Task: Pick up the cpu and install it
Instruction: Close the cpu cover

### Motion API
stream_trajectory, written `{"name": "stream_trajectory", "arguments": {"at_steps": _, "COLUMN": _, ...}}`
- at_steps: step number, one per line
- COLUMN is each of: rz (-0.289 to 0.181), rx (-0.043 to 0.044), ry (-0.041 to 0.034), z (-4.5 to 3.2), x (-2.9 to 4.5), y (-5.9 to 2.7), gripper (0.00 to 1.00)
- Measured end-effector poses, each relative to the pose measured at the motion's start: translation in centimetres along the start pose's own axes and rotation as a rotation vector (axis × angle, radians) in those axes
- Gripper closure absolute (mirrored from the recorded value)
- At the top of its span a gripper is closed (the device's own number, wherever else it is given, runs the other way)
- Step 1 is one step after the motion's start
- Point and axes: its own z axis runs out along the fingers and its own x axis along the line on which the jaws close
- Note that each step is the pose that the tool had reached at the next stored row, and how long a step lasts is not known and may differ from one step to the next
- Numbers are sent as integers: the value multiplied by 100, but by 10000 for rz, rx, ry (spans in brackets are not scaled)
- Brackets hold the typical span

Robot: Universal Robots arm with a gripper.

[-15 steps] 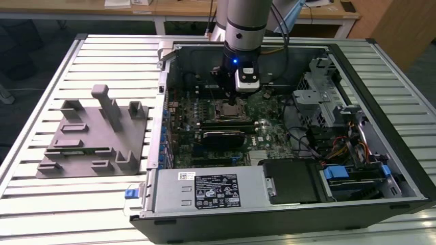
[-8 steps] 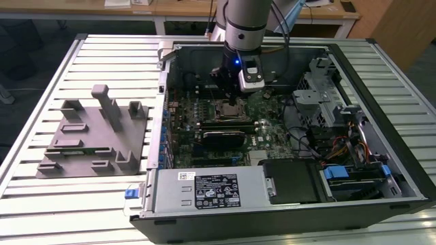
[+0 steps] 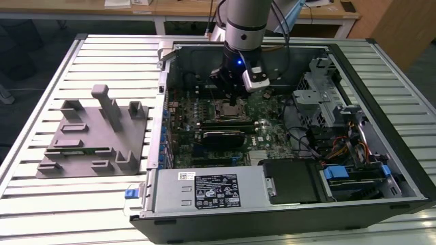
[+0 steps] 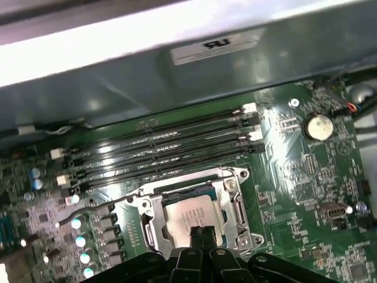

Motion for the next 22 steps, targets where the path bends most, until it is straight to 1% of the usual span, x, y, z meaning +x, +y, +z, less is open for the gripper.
{"name": "stream_trajectory", "arguments": {"at_steps": 9, "rz": -1266, "rx": 18, "ry": -22, "z": 2, "x": 0, "y": 0, "gripper": 89}}
{"name": "stream_trajectory", "arguments": {"at_steps": 10, "rz": -1349, "rx": 19, "ry": -24, "z": 2, "x": 0, "y": 0, "gripper": 89}}
{"name": "stream_trajectory", "arguments": {"at_steps": 13, "rz": -1354, "rx": 20, "ry": -27, "z": 2, "x": 1, "y": 0, "gripper": 89}}
{"name": "stream_trajectory", "arguments": {"at_steps": 14, "rz": -1360, "rx": 13, "ry": -64, "z": 4, "x": 4, "y": -1, "gripper": 89}}
{"name": "stream_trajectory", "arguments": {"at_steps": 17, "rz": -1418, "rx": -34, "ry": -279, "z": 12, "x": 15, "y": -3, "gripper": 89}}
{"name": "stream_trajectory", "arguments": {"at_steps": 19, "rz": -1462, "rx": -68, "ry": -400, "z": 22, "x": 24, "y": -5, "gripper": 89}}
{"name": "stream_trajectory", "arguments": {"at_steps": 20, "rz": -1486, "rx": -85, "ry": -428, "z": 28, "x": 29, "y": -7, "gripper": 89}}
{"name": "stream_trajectory", "arguments": {"at_steps": 22, "rz": -1545, "rx": -129, "ry": -448, "z": 44, "x": 41, "y": -12, "gripper": 89}}
